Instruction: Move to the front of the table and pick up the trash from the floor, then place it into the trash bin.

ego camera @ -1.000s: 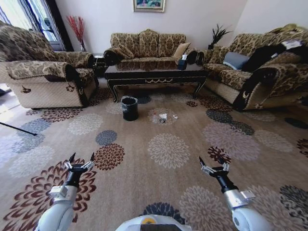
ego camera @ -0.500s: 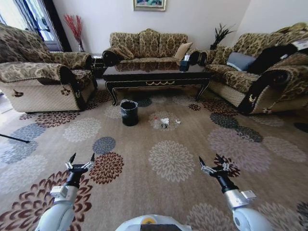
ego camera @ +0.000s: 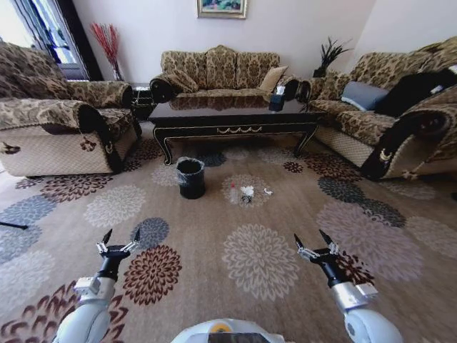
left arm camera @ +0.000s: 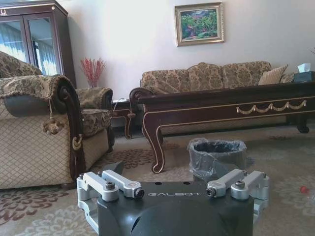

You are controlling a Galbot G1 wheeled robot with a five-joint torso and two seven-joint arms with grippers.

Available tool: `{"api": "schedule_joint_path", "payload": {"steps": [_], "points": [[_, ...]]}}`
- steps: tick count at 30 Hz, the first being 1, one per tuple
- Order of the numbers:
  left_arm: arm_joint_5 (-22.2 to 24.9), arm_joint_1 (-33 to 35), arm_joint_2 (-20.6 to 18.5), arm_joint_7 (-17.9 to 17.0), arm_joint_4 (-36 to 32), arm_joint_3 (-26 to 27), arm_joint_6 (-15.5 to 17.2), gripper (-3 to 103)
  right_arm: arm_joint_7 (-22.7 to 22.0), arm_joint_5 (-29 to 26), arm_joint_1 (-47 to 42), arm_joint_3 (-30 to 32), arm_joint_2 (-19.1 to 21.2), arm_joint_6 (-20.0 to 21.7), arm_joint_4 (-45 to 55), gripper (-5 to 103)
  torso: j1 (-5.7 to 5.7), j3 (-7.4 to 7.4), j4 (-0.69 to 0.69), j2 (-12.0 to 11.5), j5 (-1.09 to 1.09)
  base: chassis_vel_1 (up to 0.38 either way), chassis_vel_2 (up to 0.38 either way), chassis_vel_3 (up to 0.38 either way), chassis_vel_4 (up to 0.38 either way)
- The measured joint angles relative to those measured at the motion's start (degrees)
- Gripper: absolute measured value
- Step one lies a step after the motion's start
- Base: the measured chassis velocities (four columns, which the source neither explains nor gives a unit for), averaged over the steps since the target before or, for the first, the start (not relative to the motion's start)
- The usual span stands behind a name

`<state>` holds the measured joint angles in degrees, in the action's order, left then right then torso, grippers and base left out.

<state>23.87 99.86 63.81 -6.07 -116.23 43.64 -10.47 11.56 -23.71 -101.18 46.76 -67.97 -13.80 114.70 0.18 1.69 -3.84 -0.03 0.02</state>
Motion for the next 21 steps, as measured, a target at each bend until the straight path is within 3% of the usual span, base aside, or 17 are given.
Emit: {"api": "schedule_joint_path", "payload": {"steps": [21], "points": [[0.17, 0.66, 0.37, -0.05, 0.29, 0.44, -0.36, 100, -0.07, 0.54, -0.09, -0.51, -0.11, 0.03, 0.17, 100, 0.0, 0.02, 0.0, 0.01, -0.02, -0.192, 0.204, 0.197, -0.2]]}}
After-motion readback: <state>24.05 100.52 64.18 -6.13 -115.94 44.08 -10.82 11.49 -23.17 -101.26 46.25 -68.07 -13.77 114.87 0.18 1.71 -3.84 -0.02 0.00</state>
